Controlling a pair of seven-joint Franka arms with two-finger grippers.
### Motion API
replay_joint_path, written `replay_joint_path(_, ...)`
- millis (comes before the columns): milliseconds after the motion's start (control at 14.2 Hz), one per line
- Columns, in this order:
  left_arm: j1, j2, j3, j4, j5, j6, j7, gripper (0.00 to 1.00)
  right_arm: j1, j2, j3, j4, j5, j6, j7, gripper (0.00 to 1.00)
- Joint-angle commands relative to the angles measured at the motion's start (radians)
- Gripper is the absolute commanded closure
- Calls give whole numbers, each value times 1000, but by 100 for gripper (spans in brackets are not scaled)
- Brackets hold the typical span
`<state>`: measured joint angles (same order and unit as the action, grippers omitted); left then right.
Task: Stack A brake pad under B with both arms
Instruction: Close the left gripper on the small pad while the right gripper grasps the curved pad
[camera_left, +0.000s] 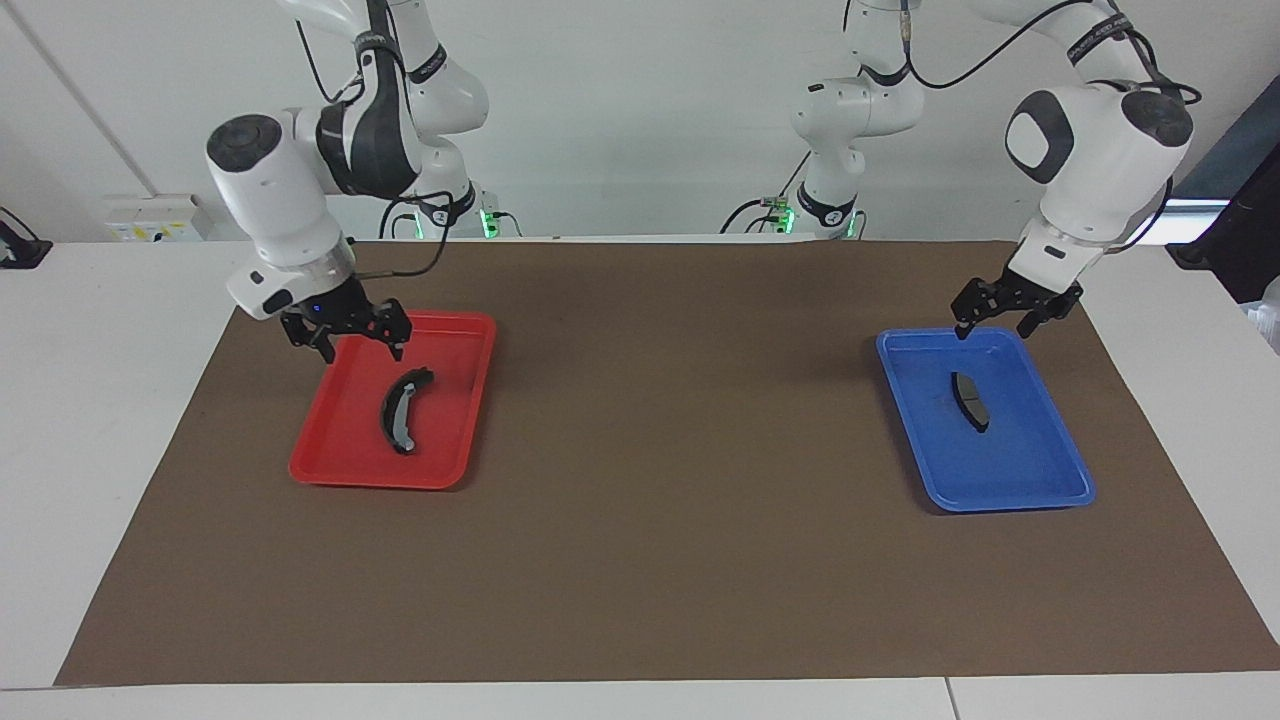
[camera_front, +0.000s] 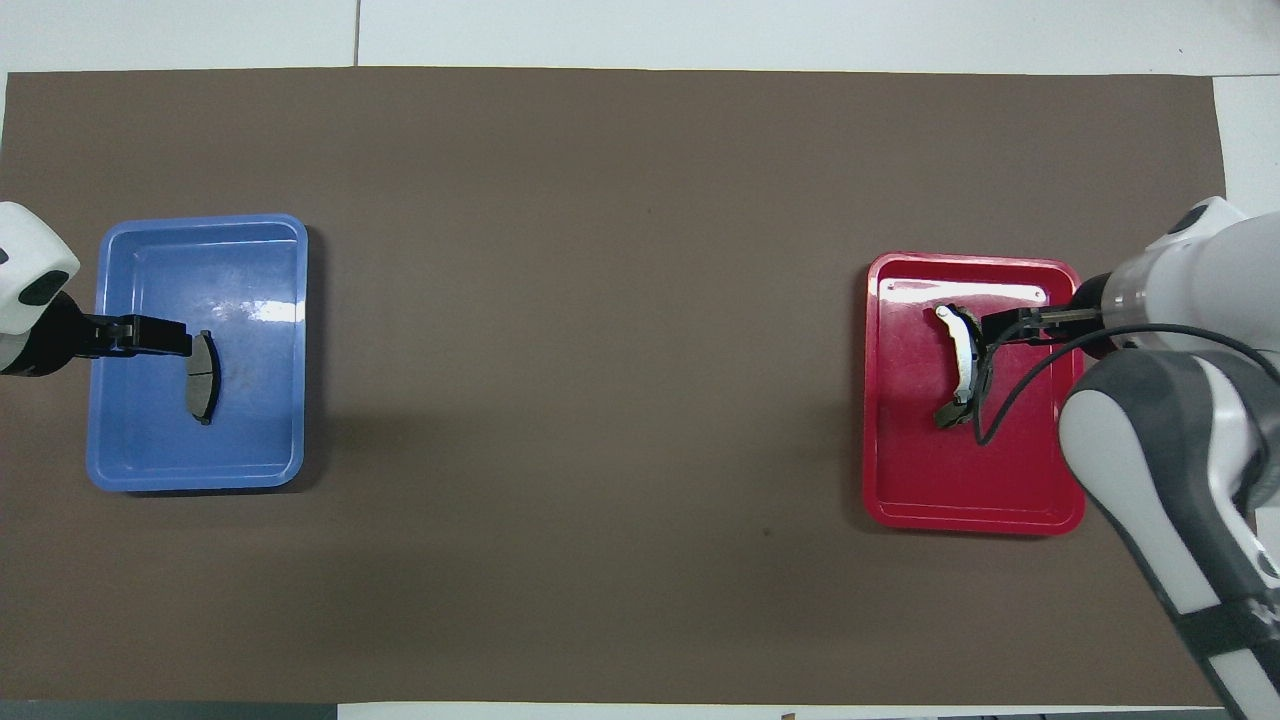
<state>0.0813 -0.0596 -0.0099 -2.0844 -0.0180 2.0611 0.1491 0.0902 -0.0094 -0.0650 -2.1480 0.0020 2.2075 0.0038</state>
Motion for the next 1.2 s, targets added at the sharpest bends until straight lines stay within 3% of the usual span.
replay_joint_path(0,37,87,-5,-26,4,105,52,1,-12,64,4,-58,4,144,-19,1)
replay_joint_path(281,67,184,-5,-54,4,218,50,2,-23,126,2,-76,6,182,-24,1)
replay_joint_path(422,84,216,-5,-68,4,273,52,2,-27,138,2,-85,6,182,-50,11)
replay_joint_path(703,112,222,-5,-146,4,353,49,5,-38,141,2,-104,6,184,-74,25)
replay_joint_path(914,112,219,-5,-146,4,328,44,10,-38,140,2,-109,4,186,-79,31)
replay_joint_path(1055,109,218,-5,-146,4,303,43,22,-38,138,2,-116,6,189,-79,34)
replay_joint_path(1125,103,218,-5,-146,4,301,44,44,-38,137,2,-119,4,190,-79,34)
